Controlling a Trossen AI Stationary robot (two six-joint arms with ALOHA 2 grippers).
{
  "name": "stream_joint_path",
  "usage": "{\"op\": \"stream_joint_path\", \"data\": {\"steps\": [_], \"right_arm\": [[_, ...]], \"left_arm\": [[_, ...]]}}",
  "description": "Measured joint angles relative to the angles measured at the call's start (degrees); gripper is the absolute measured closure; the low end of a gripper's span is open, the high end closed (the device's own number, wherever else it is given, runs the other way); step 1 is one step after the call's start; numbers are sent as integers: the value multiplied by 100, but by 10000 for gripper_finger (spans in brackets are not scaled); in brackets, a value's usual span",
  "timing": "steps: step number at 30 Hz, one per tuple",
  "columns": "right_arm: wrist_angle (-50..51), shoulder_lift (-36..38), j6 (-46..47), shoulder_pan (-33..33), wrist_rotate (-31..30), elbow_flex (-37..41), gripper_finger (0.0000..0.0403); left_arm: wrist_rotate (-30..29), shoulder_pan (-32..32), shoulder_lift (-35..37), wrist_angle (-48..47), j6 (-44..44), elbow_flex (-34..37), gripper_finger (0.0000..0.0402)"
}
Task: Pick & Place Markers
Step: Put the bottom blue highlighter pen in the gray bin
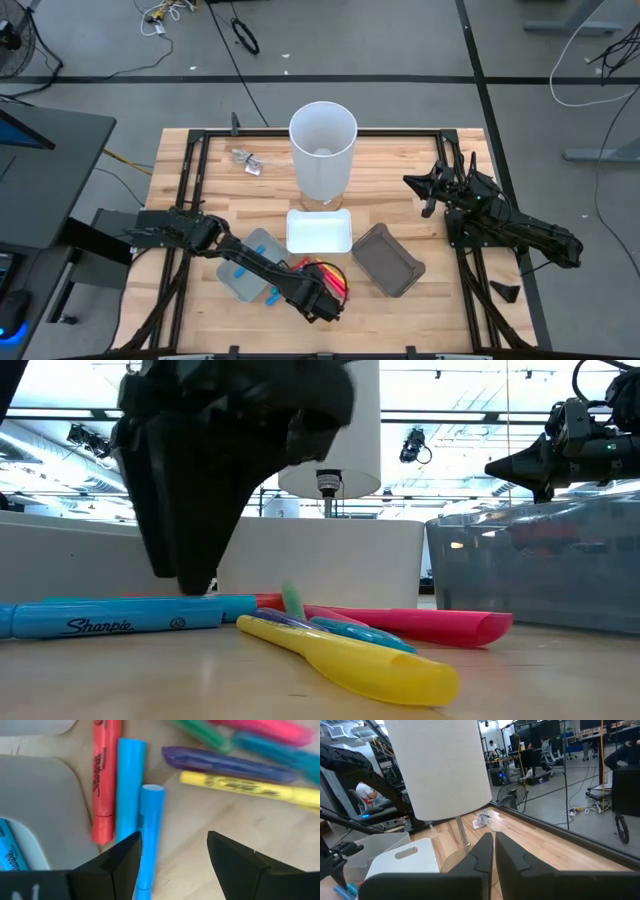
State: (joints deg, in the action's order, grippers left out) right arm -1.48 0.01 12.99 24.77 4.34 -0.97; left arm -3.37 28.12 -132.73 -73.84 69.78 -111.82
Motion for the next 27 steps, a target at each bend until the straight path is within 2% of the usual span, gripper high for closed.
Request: {"op": "stream_joint_path", "data": {"steps": [20,27], "right_arm": [[0,0,-2,0,0,0,379],[1,0,-1,0,0,-1,379]], "left_arm": [[-134,-47,0,313,-7,98,168],[22,-26,-2,681,32,493,168]]}}
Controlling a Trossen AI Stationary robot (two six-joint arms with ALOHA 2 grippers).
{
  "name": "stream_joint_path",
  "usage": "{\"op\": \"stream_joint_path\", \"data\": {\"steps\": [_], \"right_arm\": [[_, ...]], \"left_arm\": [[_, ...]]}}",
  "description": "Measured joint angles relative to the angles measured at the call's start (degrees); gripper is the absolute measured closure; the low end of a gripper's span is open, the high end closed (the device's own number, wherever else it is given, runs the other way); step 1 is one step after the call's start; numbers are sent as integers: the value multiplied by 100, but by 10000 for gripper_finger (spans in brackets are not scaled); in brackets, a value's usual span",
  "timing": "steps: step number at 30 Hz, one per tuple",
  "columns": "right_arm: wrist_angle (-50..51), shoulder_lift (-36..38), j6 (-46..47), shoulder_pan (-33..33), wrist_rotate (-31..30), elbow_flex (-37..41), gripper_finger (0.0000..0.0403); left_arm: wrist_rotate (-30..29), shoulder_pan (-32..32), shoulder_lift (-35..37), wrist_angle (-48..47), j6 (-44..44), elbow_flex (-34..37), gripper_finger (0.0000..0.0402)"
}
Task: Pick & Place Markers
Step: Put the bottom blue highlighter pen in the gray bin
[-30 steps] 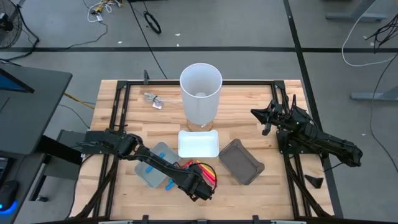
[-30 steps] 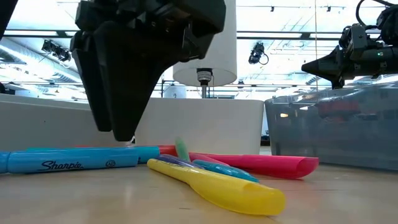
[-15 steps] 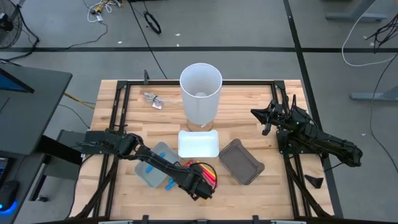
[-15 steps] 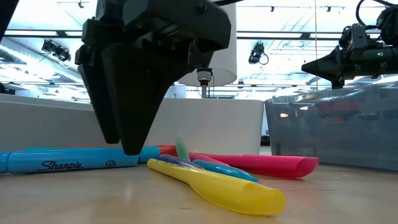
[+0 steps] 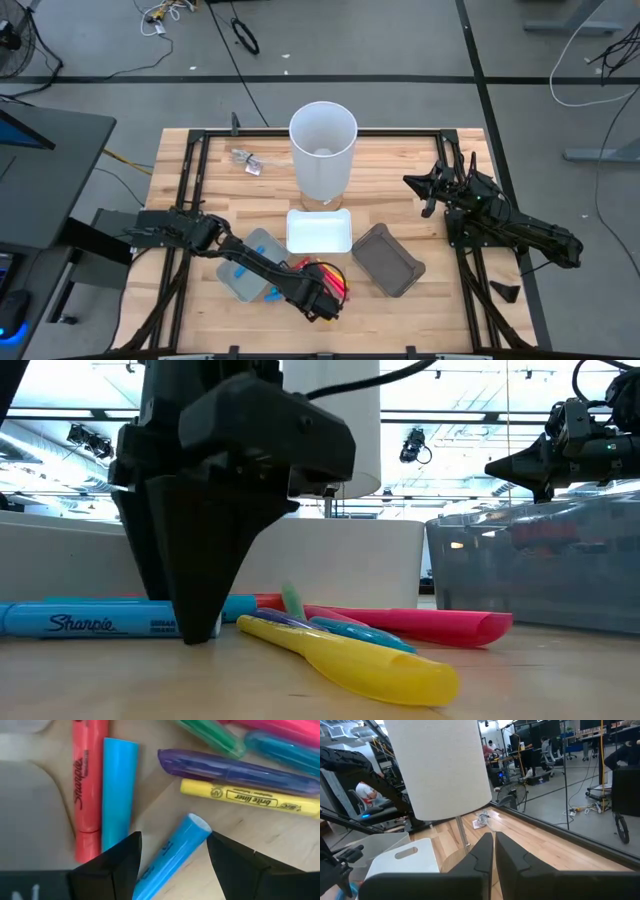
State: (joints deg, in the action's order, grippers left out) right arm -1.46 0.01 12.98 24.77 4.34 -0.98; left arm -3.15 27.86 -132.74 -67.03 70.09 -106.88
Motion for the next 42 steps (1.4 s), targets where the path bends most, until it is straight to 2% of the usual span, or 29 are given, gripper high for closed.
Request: {"op": "stream_joint_path", "data": {"steps": [13,30,42], "right_arm": [[-1,0,-1,0,0,-1,379],[-1,0,1,0,0,1,379],[0,0,-1,-1,0,1,379]], "left_arm": [[358,-9,6,183,-13,43,172],[579,-4,-1,528,-29,43,305],[838,0,-1,643,-34,39,314]]}}
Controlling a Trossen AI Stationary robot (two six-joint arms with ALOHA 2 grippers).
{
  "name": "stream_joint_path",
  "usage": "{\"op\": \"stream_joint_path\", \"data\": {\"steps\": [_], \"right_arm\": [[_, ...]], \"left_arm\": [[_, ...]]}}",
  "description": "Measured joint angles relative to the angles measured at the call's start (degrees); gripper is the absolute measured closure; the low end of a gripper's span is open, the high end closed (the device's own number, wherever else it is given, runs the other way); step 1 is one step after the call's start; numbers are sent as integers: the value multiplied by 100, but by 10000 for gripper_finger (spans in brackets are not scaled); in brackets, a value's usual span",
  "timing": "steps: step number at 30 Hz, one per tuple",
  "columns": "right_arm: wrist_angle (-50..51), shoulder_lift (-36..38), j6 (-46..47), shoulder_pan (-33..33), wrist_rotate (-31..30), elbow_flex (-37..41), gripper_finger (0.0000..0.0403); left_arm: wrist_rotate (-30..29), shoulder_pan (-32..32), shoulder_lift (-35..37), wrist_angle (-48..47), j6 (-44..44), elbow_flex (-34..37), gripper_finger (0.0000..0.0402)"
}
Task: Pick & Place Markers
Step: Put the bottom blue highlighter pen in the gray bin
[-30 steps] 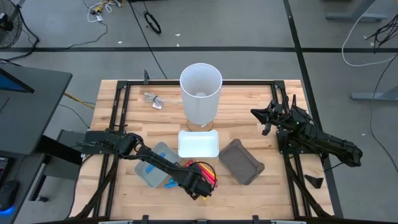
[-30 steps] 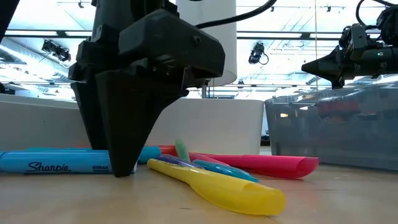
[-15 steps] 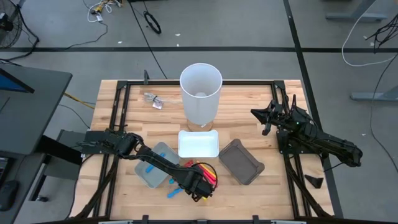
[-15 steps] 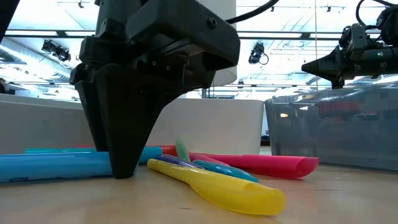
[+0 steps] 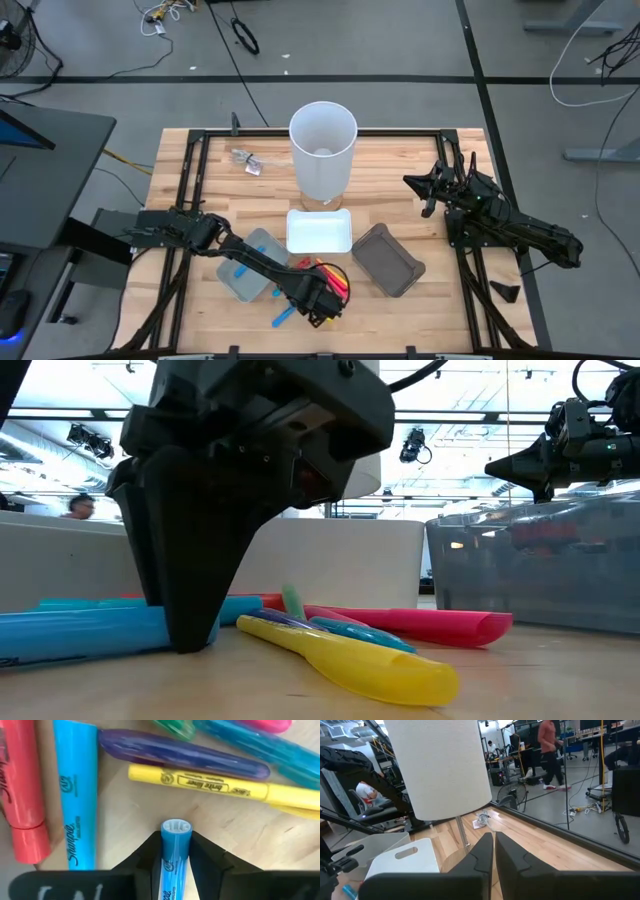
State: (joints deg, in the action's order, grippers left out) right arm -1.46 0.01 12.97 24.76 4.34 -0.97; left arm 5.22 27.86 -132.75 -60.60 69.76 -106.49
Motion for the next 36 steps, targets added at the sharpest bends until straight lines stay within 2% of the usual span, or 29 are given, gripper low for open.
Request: {"op": "stream_joint_path", "data": {"steps": [4,26,36], "right_arm": [[0,0,2,1,0,0,379],[-1,0,2,1,0,-1,379],[-1,0,2,1,0,0,379]], "left_arm": [[9,4,49,-11,-2,1,326],[15,-9,1025,-408,9,-9,324],[-34,-100,1233,-714,50,-9,325]]}}
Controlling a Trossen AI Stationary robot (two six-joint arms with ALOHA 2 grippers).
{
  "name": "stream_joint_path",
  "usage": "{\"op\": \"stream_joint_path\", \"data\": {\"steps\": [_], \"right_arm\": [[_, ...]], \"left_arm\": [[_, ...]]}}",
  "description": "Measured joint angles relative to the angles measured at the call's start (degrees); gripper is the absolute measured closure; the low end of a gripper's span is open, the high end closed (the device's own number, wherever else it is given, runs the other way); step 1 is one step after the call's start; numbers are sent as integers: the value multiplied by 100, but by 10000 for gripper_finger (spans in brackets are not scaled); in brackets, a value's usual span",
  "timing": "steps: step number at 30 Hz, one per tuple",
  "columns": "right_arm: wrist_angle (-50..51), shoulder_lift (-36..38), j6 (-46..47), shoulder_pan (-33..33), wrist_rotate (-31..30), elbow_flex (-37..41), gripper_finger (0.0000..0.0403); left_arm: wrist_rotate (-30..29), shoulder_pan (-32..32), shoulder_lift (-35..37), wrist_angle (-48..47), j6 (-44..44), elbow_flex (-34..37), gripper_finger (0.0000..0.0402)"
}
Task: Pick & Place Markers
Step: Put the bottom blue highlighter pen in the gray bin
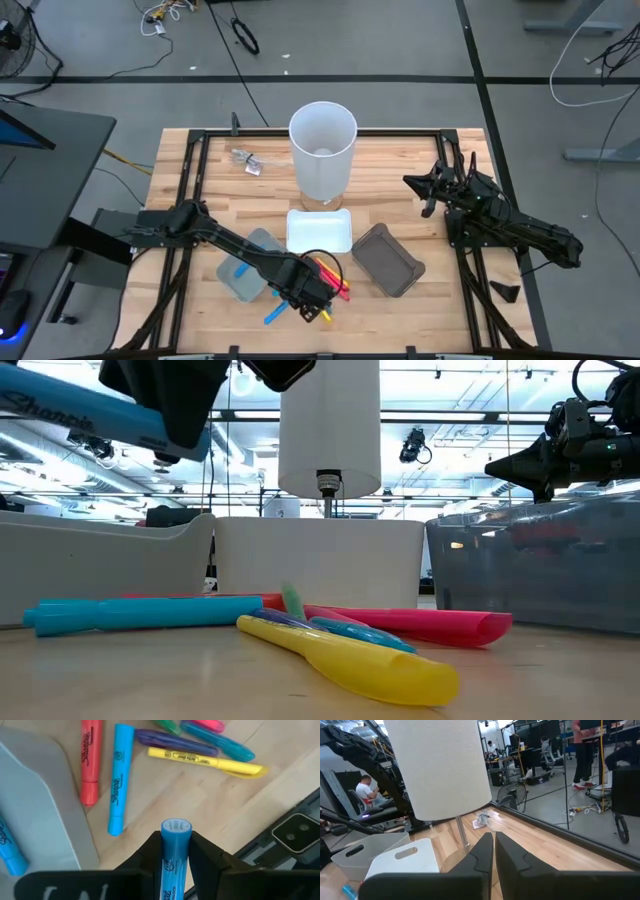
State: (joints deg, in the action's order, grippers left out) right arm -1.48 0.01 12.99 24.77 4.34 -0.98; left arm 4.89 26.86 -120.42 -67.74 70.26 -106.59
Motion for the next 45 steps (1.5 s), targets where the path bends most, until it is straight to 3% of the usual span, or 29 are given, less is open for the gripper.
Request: {"op": "stream_joint_path", "data": {"steps": [21,39,45], "right_arm": [[-2,0,0,-1,1,0,379],[-2,0,-1,-1,0,-1,379],[0,0,-1,0,-2,0,379]], "left_arm": [[-403,-321,226,-988,-647,11,323],[-1511,-558,747,-2107,-1069,27,323],[-1516,-690,1118,-1887,-1085,868,324]]}}
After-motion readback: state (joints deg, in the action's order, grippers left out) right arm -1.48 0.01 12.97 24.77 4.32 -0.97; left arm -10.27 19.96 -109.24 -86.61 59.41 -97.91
